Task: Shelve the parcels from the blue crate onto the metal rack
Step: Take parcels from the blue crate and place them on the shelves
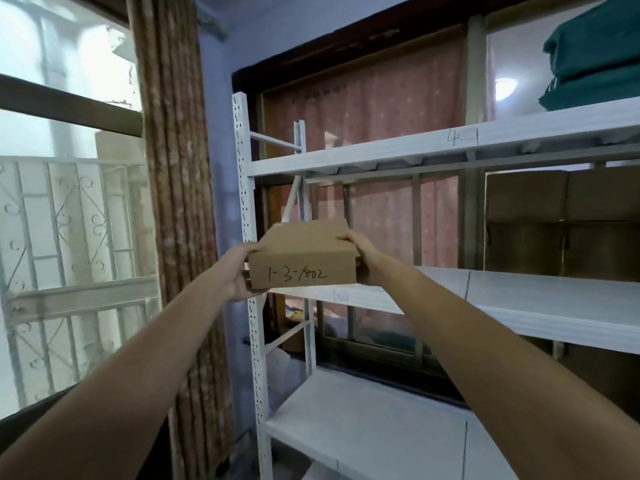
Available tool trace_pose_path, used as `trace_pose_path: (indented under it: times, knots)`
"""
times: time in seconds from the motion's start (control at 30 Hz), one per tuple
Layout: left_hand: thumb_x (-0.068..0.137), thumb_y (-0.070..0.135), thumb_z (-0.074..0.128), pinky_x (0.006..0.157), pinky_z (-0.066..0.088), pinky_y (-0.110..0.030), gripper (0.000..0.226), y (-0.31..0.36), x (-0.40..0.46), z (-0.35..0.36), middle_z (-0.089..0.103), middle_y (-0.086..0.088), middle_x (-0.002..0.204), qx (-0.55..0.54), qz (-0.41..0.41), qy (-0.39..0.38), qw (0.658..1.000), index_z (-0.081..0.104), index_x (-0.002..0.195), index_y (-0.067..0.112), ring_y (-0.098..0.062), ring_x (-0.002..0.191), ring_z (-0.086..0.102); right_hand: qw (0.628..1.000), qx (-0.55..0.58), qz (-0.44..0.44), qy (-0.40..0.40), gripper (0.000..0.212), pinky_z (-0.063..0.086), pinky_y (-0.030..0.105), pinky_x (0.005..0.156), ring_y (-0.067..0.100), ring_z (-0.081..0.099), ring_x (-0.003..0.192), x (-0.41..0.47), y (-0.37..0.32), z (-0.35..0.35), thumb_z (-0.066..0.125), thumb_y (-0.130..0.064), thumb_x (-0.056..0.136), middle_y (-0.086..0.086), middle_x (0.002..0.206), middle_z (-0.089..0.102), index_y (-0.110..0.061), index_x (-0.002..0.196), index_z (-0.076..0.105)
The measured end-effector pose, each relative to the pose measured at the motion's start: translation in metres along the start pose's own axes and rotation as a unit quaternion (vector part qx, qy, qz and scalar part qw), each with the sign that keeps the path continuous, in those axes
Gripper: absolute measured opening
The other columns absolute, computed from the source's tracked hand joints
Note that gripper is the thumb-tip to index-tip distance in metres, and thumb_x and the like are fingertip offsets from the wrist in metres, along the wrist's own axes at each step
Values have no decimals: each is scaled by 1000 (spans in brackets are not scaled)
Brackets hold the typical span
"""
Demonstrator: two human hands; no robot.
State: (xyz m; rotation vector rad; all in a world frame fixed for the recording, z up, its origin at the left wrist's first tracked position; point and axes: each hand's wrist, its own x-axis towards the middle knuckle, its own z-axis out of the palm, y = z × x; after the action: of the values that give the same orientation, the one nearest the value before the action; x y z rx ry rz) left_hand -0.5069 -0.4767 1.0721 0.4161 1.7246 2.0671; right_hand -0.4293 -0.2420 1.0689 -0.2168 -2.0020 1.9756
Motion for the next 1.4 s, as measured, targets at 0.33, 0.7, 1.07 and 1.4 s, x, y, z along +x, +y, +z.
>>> trace_pose_path:
  times: [0.33, 0.7, 1.07, 1.4]
  knots:
    - [96, 28, 46, 54, 52, -28, 26, 114, 110, -35, 57, -11, 99, -67, 189, -13, 980, 52, 117, 13, -22, 83, 59, 984, -25, -177, 22, 50, 57, 37, 80, 26, 63, 100, 143, -115, 56, 61, -39, 88, 11, 115, 63, -21, 133, 47]
    - [70, 54, 74, 64, 58, -34, 33, 245, 255, -1, 72, -9, 96, 18, 301, -150, 942, 76, 81, 23, -25, 96, 68, 944, -95, -307, 71, 66, 58, 28, 65, 18, 72, 85, 234, -221, 12, 58, -74, 76, 6, 94, 72, -18, 110, 65]
    - [64, 74, 65, 107, 33, -42, 93, 267, 380, 53, 49, 3, 134, 149, 386, -175, 893, 44, 137, 20, -19, 121, 46, 844, -419, -269, 202, 56, 37, 25, 87, 2, 53, 106, 266, -239, -28, 56, -82, 68, -16, 114, 60, -45, 109, 57]
    - [55, 90, 51, 94, 32, -28, 105, 256, 448, 71, 50, 6, 134, 232, 424, -188, 855, 44, 138, 25, -17, 121, 47, 802, -477, -183, 308, 114, 33, 46, 111, 23, 49, 125, 300, -228, -33, 43, -102, 44, -2, 140, 52, -35, 136, 50]
